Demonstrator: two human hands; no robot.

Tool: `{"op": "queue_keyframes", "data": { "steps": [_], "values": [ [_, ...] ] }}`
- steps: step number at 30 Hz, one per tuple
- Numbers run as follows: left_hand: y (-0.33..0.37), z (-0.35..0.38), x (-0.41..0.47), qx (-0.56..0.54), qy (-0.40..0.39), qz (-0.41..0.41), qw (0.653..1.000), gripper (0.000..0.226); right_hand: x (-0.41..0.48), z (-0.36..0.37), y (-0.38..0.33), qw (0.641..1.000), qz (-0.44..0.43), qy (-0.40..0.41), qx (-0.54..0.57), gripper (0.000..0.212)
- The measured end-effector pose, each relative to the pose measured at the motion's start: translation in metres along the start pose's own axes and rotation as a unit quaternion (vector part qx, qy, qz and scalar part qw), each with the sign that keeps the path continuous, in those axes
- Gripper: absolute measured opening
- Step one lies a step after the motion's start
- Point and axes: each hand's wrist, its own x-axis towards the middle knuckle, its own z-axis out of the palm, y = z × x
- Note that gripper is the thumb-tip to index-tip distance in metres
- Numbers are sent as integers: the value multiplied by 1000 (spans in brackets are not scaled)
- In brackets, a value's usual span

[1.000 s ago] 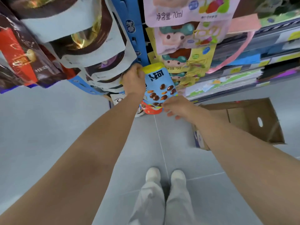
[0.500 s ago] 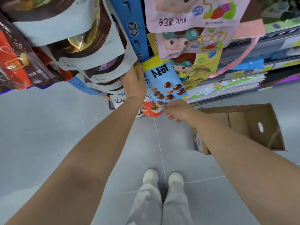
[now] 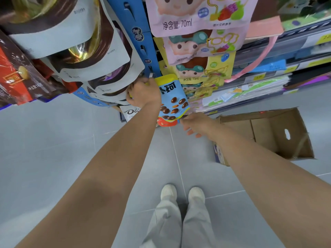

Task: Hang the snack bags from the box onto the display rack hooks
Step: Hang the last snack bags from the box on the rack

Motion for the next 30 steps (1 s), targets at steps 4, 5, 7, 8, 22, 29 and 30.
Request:
{"op": "queue_keyframes", "data": {
  "steps": [4,5,7,8,22,29,30],
  "values": [
    [-1,-4,-2,16,6,30,999,21,-7,-5,-1,1000,-15,2,20,34],
    [-1,-4,-3,11,11,41,999,20,-9,-5,0,1000,-17,6,23,34],
    [1,-4,-4,-2,25,56,998,20,-11,-6,1,999,-23,12,29,34],
    [3,-4,-5,-4,30,58,998,20,-12,-5,2,999,-24,15,31,34],
    [3,25,9,82,57,127,987,36,18,-1,15,998,-36,40,27,35],
    [-14,25,24,99,42,173,979,41,37,-10,-17,992,-89,82,45,40],
    [-16,24,25,87,44,188,977,37,40,-8,-21,989,-104,91,46,41]
  ]
}}
